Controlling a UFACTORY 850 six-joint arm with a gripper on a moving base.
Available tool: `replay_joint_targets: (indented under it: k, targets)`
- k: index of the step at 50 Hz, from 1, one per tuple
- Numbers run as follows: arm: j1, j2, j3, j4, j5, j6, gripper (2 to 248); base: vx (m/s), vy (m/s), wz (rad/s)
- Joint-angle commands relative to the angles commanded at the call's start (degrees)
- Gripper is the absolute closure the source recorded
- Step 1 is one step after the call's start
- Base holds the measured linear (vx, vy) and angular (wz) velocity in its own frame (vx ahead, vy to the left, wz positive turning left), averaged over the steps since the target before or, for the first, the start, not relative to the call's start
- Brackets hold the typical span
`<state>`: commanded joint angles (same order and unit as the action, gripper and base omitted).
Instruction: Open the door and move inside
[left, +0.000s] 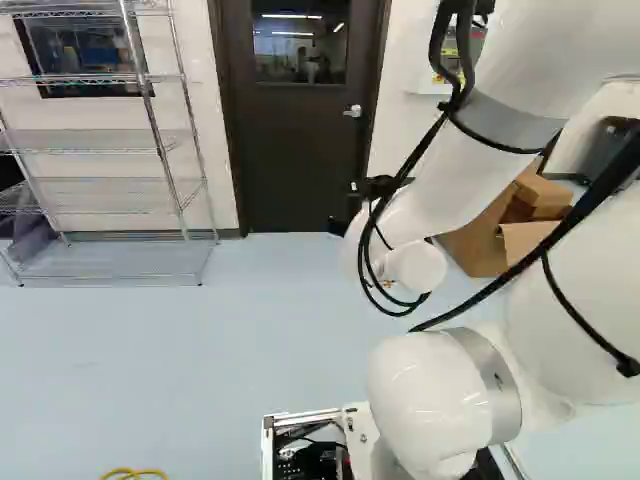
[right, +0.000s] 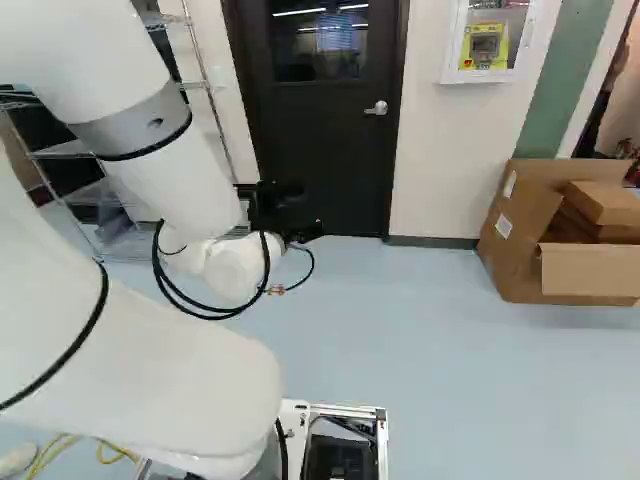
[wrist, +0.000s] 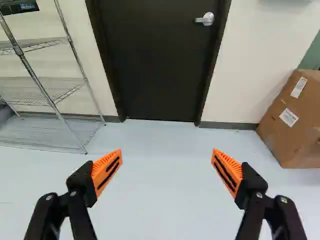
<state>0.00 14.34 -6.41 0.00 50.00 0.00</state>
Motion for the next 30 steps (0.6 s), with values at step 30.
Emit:
replay_joint_targets:
  k: [30]
  targets:
    - [0.00,0.00,0.00,0.00,0.00,0.00,3,0.000,0.000,0.000]
